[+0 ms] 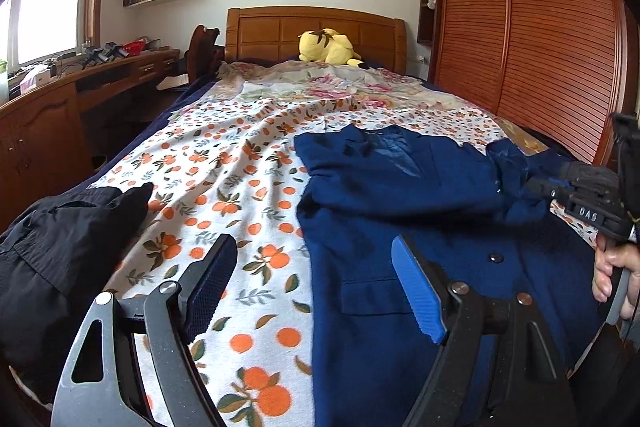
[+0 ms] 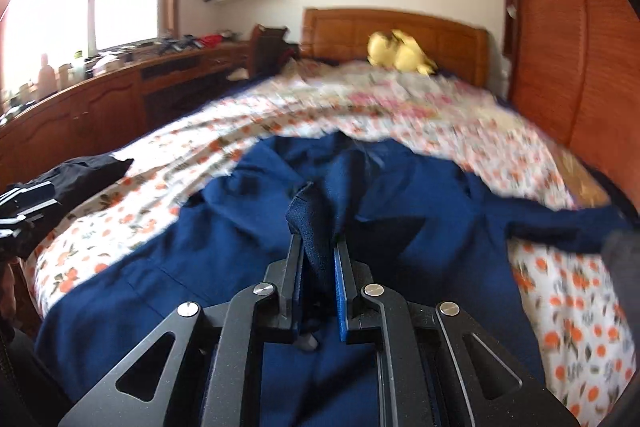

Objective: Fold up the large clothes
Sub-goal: 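Drag the cuff with the right tool to lay the sleeve flat, then open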

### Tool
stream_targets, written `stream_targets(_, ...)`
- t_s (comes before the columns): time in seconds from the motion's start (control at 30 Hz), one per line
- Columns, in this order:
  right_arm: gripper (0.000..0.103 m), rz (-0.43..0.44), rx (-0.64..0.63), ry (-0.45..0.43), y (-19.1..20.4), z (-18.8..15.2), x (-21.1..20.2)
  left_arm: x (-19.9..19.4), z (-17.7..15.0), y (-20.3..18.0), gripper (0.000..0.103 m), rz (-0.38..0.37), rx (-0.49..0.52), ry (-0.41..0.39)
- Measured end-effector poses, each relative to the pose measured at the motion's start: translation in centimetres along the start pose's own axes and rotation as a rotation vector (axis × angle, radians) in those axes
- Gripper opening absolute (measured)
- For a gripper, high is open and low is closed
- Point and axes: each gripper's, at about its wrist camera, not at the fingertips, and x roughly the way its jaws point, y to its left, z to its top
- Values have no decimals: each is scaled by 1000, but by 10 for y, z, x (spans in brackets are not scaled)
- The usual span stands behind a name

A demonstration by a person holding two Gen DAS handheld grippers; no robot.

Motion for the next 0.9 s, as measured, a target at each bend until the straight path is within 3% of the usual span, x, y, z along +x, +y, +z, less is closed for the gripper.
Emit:
stream_targets(0.2, 18, -28, 85, 94, -22, -42, 1, 9, 5, -29, 80, -30, 35, 10)
stream_targets(0.33, 22, -56, 102, 108, -30, -60, -16, 14, 8, -48, 80, -56, 56, 13)
stream_targets(0.5, 25, -108, 82, 105, -31, -68, -46, 20, 10, -69, 80, -83, 79, 27)
stream_targets(0.6, 36, -133, 73, 118, -31, -65, -63, 23, 11, -80, 80, -99, 86, 29)
stream_targets(0.73, 48, -128, 42, 107, -21, -65, -87, 30, 11, -91, 80, -98, 94, 42)
stream_targets(0.9, 50, -102, 13, 124, -13, -64, -92, 36, 11, -102, 80, -105, 100, 54)
